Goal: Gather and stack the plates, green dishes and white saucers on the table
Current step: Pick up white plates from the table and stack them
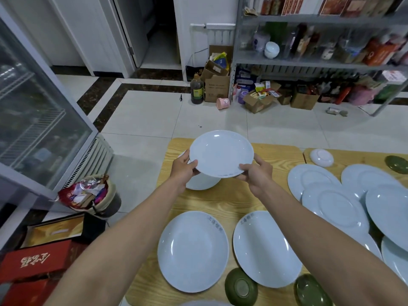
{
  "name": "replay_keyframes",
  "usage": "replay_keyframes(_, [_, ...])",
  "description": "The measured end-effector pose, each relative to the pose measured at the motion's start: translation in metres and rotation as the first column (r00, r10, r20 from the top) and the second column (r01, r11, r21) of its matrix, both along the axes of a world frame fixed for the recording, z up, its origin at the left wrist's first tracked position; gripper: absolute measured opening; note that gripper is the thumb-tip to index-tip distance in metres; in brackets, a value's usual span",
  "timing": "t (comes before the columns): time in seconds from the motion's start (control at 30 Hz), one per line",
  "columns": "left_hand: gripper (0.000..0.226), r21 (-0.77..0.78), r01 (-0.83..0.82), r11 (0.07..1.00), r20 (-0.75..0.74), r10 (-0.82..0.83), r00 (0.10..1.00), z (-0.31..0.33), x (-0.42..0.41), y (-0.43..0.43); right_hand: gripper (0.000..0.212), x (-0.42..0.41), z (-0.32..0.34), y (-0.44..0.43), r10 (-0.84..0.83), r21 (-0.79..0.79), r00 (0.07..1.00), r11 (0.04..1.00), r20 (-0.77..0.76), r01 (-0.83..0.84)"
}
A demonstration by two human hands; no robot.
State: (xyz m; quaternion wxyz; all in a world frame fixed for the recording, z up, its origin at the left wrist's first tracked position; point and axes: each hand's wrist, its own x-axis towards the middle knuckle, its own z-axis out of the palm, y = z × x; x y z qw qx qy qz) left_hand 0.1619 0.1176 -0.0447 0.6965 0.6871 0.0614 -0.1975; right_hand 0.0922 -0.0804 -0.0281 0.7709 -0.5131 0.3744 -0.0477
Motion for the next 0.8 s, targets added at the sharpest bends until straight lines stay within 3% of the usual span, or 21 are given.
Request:
replay_keyframes(0.1, [0.043, 0.166, -0.018, 0.986, 0.042, 0.011, 0.999, -0.007, 0.001, 0.002, 0.077, 0.002, -0.001, -0.003, -0.041, -0.014, 0.999, 0.999, 0.019, 0.041])
replay_keyframes(0.2, [0.052, 0.446, -0.008, 0.895, 0.108, -0.045, 0.993, -0.02, 0.004, 0.008, 0.079, 0.005, 0.0, -0.005, -0.114, -0.004, 0.993, 0.993, 0.021, 0.114])
replay_keyframes(0.27, [0.054, 0.616, 0.046, 0.787, 0.154, -0.177, 0.972, -0.03, 0.003, 0.014, 0.079, 0.008, -0.002, -0.006, -0.151, 0.007, 0.988, 0.989, 0.018, 0.151])
replay_keyframes(0.4, [0.058, 0.886, 0.11, 0.45, 0.106, -0.428, 0.897, -0.047, 0.005, 0.021, 0.081, 0.012, -0.009, -0.008, -0.199, 0.024, 0.98, 0.98, 0.008, 0.199])
replay_keyframes(0.5, [0.058, 0.944, 0.131, 0.303, 0.036, -0.488, 0.872, -0.059, 0.01, 0.025, 0.082, 0.017, -0.017, -0.01, -0.218, 0.021, 0.976, 0.976, -0.017, 0.218])
replay_keyframes(0.8, [0.061, 0.922, 0.286, 0.261, -0.141, -0.46, 0.877, -0.095, 0.03, 0.027, 0.081, 0.033, -0.041, -0.015, -0.23, -0.014, 0.97, 0.973, -0.073, 0.23])
